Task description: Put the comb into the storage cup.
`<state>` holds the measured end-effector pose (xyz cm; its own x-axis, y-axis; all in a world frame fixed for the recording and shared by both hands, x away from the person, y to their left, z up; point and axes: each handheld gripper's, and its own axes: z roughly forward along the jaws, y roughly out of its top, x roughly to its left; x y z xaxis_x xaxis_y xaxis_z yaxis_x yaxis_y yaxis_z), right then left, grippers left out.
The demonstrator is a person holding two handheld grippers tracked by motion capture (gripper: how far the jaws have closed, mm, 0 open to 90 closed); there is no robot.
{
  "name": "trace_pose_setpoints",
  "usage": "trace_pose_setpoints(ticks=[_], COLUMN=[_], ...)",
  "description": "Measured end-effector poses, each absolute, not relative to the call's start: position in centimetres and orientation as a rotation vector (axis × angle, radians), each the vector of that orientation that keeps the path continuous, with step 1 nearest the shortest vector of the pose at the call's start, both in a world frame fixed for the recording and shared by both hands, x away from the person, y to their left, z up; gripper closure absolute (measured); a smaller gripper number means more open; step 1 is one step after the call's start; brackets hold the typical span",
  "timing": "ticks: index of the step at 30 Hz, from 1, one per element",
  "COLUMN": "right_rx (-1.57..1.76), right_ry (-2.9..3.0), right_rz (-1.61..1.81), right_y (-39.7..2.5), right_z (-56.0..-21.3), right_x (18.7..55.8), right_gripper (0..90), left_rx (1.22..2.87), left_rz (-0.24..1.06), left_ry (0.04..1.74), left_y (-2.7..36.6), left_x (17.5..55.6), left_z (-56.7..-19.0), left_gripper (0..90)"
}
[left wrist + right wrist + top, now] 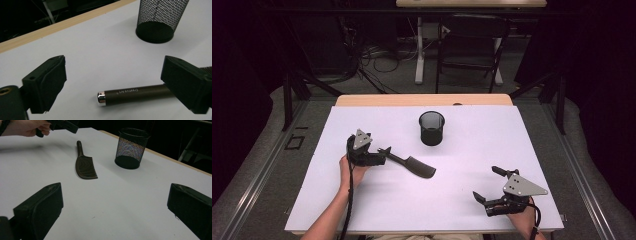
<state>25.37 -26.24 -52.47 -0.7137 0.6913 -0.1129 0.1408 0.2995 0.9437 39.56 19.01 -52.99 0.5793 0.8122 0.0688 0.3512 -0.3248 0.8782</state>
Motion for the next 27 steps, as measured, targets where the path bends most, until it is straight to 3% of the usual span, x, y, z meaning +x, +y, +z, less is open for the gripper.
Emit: trace_pose_setpoints(ticks=[9,12,13,15,18,22,27], right_rx=[0.739,0.741,0.741,0.744,0.744,0.748,0.742], right_ry=[2.060,2.059,2.059,2.065,2.065,2.068,2.065], right_rz=[1.418,1.420,1.420,1.416,1.416,1.416,1.415], right_y=[-26.3,-26.3,-26.3,-26.3,-26.3,-26.3,-26.3], right_z=[-52.4,-52.5,-52.5,-52.5,-52.5,-52.5,-52.5], right_x=[25.4,25.4,25.4,25.5,25.5,25.5,25.5], right_gripper=[0.0,0.0,0.0,0.0,0.0,0.0,0.0], left_rx=[1.916,1.922,1.925,1.934,1.958,1.983,1.996], left_rz=[0.659,0.659,0.657,0.650,0.628,0.609,0.597], left_ry=[0.996,1.008,1.014,1.023,1.025,1.028,1.046], left_y=[19.0,19.0,19.0,19.0,18.8,18.8,18.9], left_x=[40.6,40.9,41.0,41.2,41.4,41.5,41.7], left_z=[-53.3,-53.4,-53.4,-53.5,-53.8,-54.1,-54.4], left_gripper=[26.7,41.8,41.8,55.4,63.0,83.2,90.0])
